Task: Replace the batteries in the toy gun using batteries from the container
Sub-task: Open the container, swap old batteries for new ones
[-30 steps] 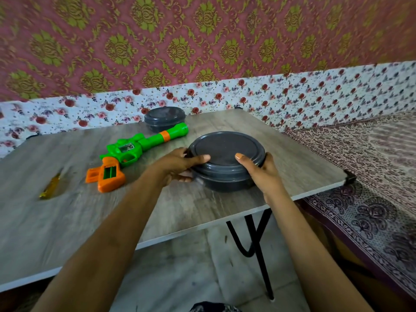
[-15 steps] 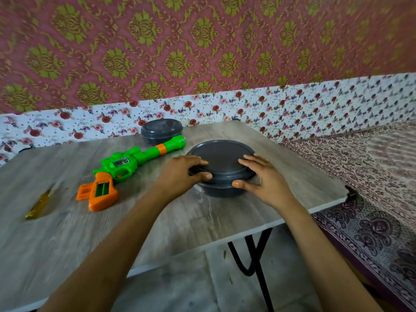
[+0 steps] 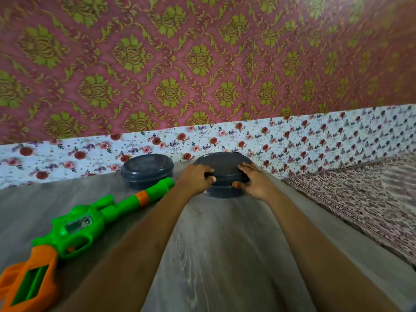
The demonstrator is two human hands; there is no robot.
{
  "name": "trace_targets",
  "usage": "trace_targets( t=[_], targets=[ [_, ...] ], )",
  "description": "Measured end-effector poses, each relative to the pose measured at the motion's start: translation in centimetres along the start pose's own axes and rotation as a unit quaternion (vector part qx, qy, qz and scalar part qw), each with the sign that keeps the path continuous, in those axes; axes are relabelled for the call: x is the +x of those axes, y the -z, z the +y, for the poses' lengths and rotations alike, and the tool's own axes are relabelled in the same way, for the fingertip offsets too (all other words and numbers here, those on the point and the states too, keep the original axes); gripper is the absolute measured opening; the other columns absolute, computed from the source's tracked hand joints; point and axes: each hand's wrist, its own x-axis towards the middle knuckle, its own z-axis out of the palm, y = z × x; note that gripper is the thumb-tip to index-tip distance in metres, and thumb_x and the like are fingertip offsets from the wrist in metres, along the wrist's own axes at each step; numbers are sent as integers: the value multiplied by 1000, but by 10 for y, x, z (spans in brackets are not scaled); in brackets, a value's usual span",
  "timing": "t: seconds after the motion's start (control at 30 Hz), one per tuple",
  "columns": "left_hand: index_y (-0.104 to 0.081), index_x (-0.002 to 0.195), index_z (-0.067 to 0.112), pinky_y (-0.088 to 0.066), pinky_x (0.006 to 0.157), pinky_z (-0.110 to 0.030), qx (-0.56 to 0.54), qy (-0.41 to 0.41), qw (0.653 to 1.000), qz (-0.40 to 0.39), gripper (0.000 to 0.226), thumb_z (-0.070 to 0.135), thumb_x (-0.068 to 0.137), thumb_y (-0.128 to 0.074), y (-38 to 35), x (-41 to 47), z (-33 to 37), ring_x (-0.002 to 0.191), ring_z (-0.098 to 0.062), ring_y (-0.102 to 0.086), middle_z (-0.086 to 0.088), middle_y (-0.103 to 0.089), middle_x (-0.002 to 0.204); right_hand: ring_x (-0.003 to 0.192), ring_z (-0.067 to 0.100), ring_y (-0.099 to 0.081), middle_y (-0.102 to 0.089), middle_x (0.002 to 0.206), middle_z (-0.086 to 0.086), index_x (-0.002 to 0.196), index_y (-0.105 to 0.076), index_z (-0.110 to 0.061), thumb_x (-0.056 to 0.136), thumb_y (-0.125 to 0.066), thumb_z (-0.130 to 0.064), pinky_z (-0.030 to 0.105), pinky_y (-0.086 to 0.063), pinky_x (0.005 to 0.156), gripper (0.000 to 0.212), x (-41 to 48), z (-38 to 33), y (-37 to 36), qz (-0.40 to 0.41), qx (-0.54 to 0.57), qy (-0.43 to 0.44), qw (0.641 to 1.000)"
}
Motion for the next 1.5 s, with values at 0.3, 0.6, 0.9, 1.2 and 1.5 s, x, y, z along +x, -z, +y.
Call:
trace_targets(
  t=[0.3,0.6,0.9,1.2,1.5],
  targets=[
    [-55,130,16,-44,87,-29,-3,-1,1000,4,37,24,95,-51,-13,87,-26,107,-25,-58,-11,-60,126,146,23,-6,-4,158,9,148,-16,-11,93,-48,-35,32,-11,117,67,89,18,-14,-6,-32,-9,999],
    [-50,129,13,-41,88,-33,-3,-8,1000,-17,37,22,94,-51,-13,95,-31,113,-29,-52,-13,-54,131,145,28,-6,-4,157,11,147,-13,-9,94,-47,-30,38,-15,118,66,105,4,-19,1,-50,-49,998],
    [-62,114,11,-48,89,-38,51,175,974,135,34,32,88,-57,58,22,-128,109,-32,-57,-14,-62,120,107,25,-61,-66,116,13,117,-61,-7,89,-54,-17,28,-45,92,31,64,-86,-47,96,131,74,984],
    [-50,112,-3,-51,86,-39,-297,359,883,61,41,32,92,-59,71,-9,-183,98,-32,-56,-20,-52,118,120,30,-51,-54,132,14,127,-53,-6,90,-50,-44,32,-41,98,54,109,-165,-111,-25,330,-110,937],
    [-47,119,-3,-55,71,-35,-422,286,851,130,40,12,87,-65,112,-16,-156,94,-26,-56,-18,-52,111,104,28,-58,-58,115,13,118,-53,0,77,-61,-50,33,-43,76,65,115,-171,-67,4,401,-122,908]
  ],
)
